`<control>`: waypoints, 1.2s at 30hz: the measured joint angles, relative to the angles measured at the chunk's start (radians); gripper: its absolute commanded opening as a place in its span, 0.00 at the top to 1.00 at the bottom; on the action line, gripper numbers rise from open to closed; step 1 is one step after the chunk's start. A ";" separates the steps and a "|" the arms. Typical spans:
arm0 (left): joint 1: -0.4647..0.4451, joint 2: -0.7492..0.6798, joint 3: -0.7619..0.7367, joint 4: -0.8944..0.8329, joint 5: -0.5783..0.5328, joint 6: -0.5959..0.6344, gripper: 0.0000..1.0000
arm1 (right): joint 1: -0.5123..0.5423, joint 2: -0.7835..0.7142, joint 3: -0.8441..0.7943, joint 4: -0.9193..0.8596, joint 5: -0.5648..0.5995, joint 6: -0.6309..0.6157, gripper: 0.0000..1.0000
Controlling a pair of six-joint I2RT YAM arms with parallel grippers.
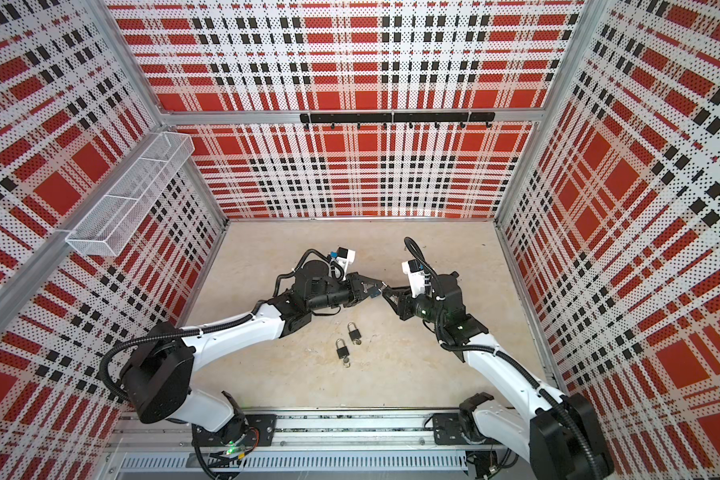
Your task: Lock with the key
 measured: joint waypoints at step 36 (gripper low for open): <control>0.153 -0.084 -0.043 0.015 0.118 0.060 0.64 | 0.000 0.015 0.153 -0.192 -0.122 0.003 1.00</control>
